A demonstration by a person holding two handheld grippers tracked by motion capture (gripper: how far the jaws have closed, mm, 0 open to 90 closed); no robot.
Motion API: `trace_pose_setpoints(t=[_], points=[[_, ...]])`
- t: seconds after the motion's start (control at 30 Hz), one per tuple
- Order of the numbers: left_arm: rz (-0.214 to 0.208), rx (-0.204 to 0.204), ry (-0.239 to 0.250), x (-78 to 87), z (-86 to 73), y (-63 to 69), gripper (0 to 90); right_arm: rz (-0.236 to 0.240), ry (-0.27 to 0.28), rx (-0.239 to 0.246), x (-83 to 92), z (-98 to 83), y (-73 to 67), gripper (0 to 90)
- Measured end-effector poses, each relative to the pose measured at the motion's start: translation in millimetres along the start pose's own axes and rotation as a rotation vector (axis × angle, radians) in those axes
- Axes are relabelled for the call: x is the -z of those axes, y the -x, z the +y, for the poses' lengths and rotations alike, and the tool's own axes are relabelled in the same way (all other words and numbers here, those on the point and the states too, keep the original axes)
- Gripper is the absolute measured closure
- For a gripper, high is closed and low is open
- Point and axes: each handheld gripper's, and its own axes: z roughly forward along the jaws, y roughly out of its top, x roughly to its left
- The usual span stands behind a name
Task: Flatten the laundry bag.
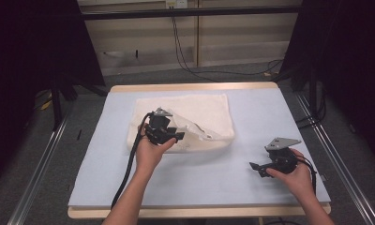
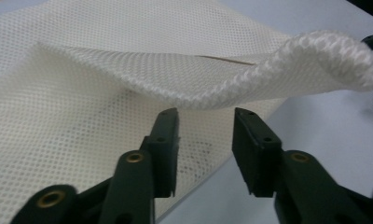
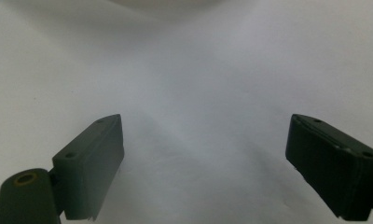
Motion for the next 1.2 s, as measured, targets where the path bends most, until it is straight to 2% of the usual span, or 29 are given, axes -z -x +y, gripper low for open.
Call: trace_pose_setpoints(t=[0.03,0.1,0.27,0.3,0.37,0.4,0.47,0.5,0.6,0.67,0.77,0.8,0.87,0.97,1.03,1.07,1.2], points=[[-0.001,-0.012,-0.013,-0.8,1.2,-0.4,62.8,0.0,-0.002,0.002,0.1,-0.1,0.3,10.9],[-0.014,0.004,-0.005,-4.1,2.7,1.7,66.9,0.0,0.001,0.01,-0.4,-0.3,1.0,10.9],[-0.001,-0.026,-0.03,-6.3,1.5,2.5,66.6,0.001,0.005,0.014,-0.4,-0.7,1.5,10.9],[0.008,-0.012,-0.022,-5.6,0.5,2.8,66.6,0.004,0.01,0.01,-0.1,-0.4,1.1,10.9],[0.006,-0.017,-0.022,-2.9,-0.6,1.1,66.2,0.024,0.021,0.001,0.1,1.8,-2.4,11.1],[0.009,-0.006,-0.017,-0.2,-2.9,-0.6,65.8,0.031,0.026,0.007,0.3,3.3,-3.9,11.4],[0.017,-0.017,-0.033,1.7,-4.0,-2.4,65.6,0.038,0.031,0.008,0.2,5.2,-6.1,11.6],[0.023,0.007,-0.028,3.4,-7.4,-4.8,64.0,0.047,0.048,0.02,-0.4,9.5,-9.8,11.6],[0.033,0.01,-0.034,7.3,-10.6,-9.8,61.5,0.048,0.066,0.03,-0.3,14.8,-13.3,11.6],[0.056,0.015,-0.034,13.1,-13.8,-13.8,59.7,0.07,0.096,0.033,0.4,22.0,-17.6,13.5],[0.065,0.024,-0.037,17.6,-17.0,-17.1,54.9,0.099,0.126,0.038,1.3,31.9,-23.3,17.0],[0.075,0.021,-0.048,21.3,-18.8,-19.1,52.1,0.113,0.14,0.053,0.1,38.2,-26.9,18.0],[0.075,0.029,-0.044,22.1,-20.2,-20.0,50.2,0.119,0.145,0.049,-0.8,40.7,-29.0,19.1],[0.091,0.034,-0.047,26.2,-23.6,-23.6,44.8,0.158,0.166,0.035,-2.7,47.3,-30.9,25.2],[0.094,0.036,-0.055,28.1,-26.4,-25.7,43.5,0.166,0.178,0.027,-4.6,51.2,-32.5,25.6],[0.108,0.039,-0.055,28.0,-28.8,-26.6,40.9,0.185,0.182,0.024,-6.9,55.8,-35.2,25.7],[0.1,0.043,-0.062,26.5,-31.5,-27.9,38.2,0.199,0.201,0.03,-8.4,65.2,-38.6,25.7]])
